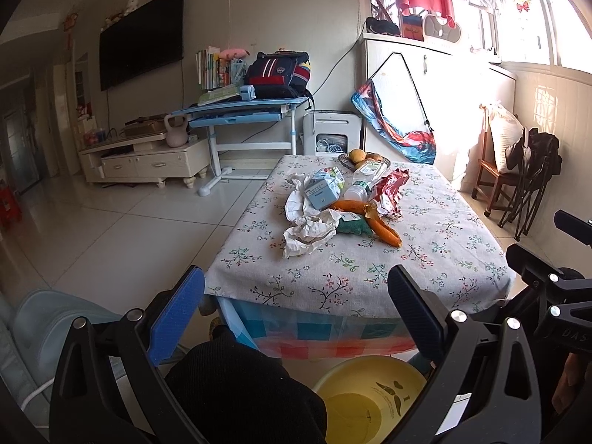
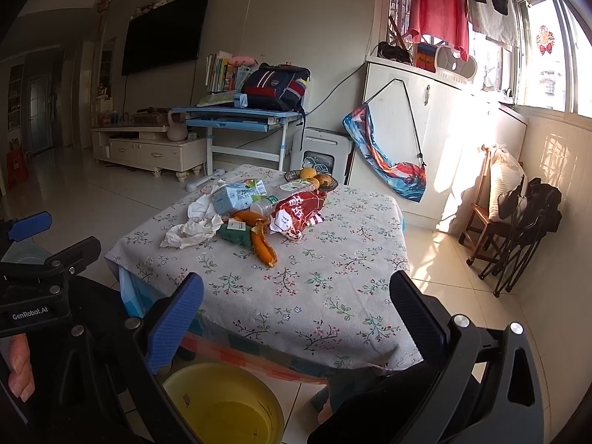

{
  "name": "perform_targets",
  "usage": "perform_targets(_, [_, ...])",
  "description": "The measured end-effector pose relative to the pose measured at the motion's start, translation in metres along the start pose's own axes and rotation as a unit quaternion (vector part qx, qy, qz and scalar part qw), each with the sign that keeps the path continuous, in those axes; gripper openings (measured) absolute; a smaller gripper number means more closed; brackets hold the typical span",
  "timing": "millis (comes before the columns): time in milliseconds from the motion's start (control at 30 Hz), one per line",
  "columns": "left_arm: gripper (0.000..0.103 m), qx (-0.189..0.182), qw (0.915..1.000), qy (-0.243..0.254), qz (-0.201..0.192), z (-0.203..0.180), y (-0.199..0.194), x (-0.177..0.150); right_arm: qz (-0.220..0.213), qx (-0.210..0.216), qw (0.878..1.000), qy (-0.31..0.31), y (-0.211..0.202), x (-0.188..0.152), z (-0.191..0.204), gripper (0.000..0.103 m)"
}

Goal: Collect trash
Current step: 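Bring both tools up to the cluttered table, then grasp the long orange peel with the right tool while the left tool grasps crumpled white tissue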

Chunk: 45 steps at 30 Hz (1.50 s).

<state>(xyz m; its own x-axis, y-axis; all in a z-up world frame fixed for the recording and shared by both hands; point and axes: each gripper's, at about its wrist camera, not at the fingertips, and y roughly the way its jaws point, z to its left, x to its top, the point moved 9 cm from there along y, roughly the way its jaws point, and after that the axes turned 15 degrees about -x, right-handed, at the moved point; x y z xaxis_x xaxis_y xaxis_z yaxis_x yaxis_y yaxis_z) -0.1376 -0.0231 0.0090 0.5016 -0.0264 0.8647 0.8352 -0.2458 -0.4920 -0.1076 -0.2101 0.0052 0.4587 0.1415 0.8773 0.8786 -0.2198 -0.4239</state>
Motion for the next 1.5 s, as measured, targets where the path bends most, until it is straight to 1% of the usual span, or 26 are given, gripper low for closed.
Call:
perform_targets(133, [0.096,0.001,1.0000,0.003,0.002,-0.001,0.000,0.001,0.001,0.000,1.000,-0.002,-0.001,0.000,0.001,0.097])
perform_targets(233, [0.096,-0.010,0.9997,0.008,0.022,-0.004,0.009,0.002,0.003,0.003,1.000,-0.008,0.000,0.002,0.002,0.097])
perform_targets(267, [0.096,-0.013,0.9996,0.010,0.022,-0.006,0.011,0.005,0.005,0.008,1.000,-0.010,0.001,0.003,0.003,0.097])
perform_targets(400, [0.096,-0.022,0.9994,0.013,0.022,-0.008,0.018,0.017,0.026,0.025,0.999,-0.005,0.013,0.010,-0.002,0.097])
perform_targets(500, [0.096,-0.018,0.9993,0.014,0.029,-0.003,0.030,0.022,0.050,0.040,0.998,0.005,0.030,0.011,-0.005,0.097])
perform_targets(633, [0.096,-0.020,0.9988,0.004,0.044,0.009,0.055,0.024,0.078,0.045,0.996,-0.007,0.060,0.008,-0.002,0.097])
perform_targets(767, [0.096,-0.030,0.9971,-0.012,0.069,0.023,0.089,0.020,0.116,0.069,0.991,-0.010,0.093,0.001,0.008,0.097])
perform_targets(867, [0.096,-0.036,0.9954,-0.010,0.088,0.029,0.117,0.018,0.143,0.085,0.986,-0.015,0.117,-0.005,0.023,0.097])
perform_targets(933, [0.096,-0.033,0.9944,-0.003,0.100,0.033,0.135,0.018,0.157,0.098,0.982,-0.021,0.131,-0.007,0.036,0.097])
perform_targets(1067, [0.096,-0.033,0.9922,0.008,0.120,0.037,0.168,0.021,0.168,0.114,0.978,-0.051,0.154,-0.004,0.063,0.096])
perform_targets(1100, [0.096,-0.033,0.9917,0.011,0.124,0.038,0.176,0.021,0.169,0.114,0.977,-0.062,0.161,-0.003,0.069,0.095])
perform_targets(1133, [0.096,-0.035,0.9913,0.014,0.126,0.038,0.182,0.022,0.172,0.115,0.976,-0.071,0.167,-0.004,0.076,0.091])
perform_targets(1167, [0.096,-0.031,0.9908,0.018,0.130,0.038,0.189,0.023,0.177,0.118,0.974,-0.079,0.174,-0.004,0.082,0.083])
perform_targets(1300, [0.095,-0.021,0.9876,0.027,0.153,0.039,0.215,0.020,0.196,0.127,0.968,-0.093,0.196,-0.010,0.097,0.070])
perform_targets(1367, [0.092,-0.018,0.9856,0.035,0.165,0.038,0.226,0.016,0.202,0.130,0.966,-0.091,0.202,-0.014,0.098,0.059])
perform_targets(1400, [0.089,-0.017,0.9847,0.037,0.169,0.038,0.230,0.014,0.207,0.131,0.966,-0.088,0.205,-0.017,0.097,0.057])
perform_targets(1433, [0.085,-0.019,0.9838,0.035,0.175,0.037,0.233,0.012,0.213,0.130,0.965,-0.084,0.209,-0.019,0.095,0.053])
perform_targets(1467, [0.078,-0.023,0.9827,0.031,0.181,0.037,0.237,0.009,0.219,0.132,0.963,-0.081,0.212,-0.022,0.095,0.046])
perform_targets(1500, [0.074,-0.031,0.9817,0.027,0.186,0.036,0.241,0.007,0.226,0.133,0.962,-0.080,0.215,-0.024,0.096,0.042])
